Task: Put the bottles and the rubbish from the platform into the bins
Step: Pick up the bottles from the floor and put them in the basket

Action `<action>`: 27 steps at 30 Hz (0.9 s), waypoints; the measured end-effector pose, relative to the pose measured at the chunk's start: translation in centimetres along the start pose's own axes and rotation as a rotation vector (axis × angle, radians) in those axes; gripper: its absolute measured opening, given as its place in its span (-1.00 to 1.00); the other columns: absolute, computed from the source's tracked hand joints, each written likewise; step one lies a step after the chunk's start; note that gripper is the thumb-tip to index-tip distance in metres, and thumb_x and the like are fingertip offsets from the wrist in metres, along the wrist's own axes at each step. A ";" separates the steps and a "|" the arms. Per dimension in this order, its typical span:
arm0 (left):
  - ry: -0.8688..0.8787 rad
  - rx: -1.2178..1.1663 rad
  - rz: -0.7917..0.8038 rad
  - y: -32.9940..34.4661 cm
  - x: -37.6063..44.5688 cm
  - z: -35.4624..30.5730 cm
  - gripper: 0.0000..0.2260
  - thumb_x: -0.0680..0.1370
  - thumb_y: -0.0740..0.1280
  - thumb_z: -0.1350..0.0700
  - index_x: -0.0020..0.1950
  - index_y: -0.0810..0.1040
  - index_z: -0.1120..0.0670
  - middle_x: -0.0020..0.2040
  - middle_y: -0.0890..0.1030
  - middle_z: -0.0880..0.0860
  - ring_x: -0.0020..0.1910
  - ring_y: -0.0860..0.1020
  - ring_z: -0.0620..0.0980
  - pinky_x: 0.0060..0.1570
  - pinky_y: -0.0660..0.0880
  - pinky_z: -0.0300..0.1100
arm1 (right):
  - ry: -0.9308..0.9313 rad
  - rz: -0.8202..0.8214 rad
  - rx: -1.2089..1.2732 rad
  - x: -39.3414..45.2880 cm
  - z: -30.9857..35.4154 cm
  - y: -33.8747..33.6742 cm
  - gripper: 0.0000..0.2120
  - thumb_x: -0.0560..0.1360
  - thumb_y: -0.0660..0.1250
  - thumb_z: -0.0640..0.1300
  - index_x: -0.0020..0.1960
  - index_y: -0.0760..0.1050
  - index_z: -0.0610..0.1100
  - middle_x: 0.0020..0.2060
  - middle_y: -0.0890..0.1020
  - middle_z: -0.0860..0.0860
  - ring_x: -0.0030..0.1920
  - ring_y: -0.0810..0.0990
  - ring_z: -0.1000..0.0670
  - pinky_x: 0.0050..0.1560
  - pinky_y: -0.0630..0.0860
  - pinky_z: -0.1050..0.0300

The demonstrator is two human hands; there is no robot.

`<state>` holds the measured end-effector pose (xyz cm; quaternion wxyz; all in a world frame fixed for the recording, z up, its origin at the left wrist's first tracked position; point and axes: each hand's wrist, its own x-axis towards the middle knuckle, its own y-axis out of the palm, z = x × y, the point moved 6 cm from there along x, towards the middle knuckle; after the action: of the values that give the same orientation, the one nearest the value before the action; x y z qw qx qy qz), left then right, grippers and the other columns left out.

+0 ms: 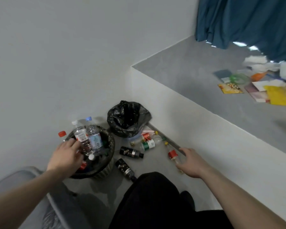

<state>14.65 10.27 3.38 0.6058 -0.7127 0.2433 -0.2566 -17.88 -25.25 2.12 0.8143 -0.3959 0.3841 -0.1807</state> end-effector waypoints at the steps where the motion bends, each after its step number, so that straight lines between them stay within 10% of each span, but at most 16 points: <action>1: 0.032 -0.068 0.041 0.5 0.6 -2.8 -0.84 0.46 0.30 -0.01 0.01 0.48 -0.04 -0.05 0.50 -0.02 -0.06 0.53 0.12 -0.07 0.47 0.03 | 0.004 0.004 -0.005 -0.2 -0.6 0.0 -0.26 0.39 0.41 0.15 0.51 0.32 -0.04 0.41 0.43 -0.09 0.39 0.46 -0.10 0.42 0.38 0.02; 11: 0.122 -0.232 0.664 14.7 2.5 -21.9 -0.58 0.46 0.29 0.01 0.32 0.37 -0.08 0.03 0.51 -0.09 0.02 0.53 0.00 0.05 0.52 -0.05 | 0.154 0.161 -0.056 2.6 -8.2 2.2 -0.22 0.48 0.38 0.08 0.61 0.14 -0.03 0.54 0.22 -0.08 0.47 0.37 -0.11 0.41 0.37 0.05; 27: -0.582 -0.413 1.031 37.2 -1.3 -15.6 -0.36 0.25 0.37 -0.20 0.36 0.44 -0.31 0.43 0.34 0.14 0.34 0.44 0.11 0.39 0.38 -0.20 | 0.229 0.323 -0.066 20.9 -13.8 13.9 -0.24 0.44 0.38 0.21 0.57 0.22 0.13 0.57 0.24 -0.10 0.48 0.35 -0.16 0.40 0.37 -0.01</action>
<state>2.05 -5.91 -31.43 0.5430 -0.6468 0.4255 0.3253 -15.26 -36.11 -24.25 0.7703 -0.3325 0.5384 -0.0787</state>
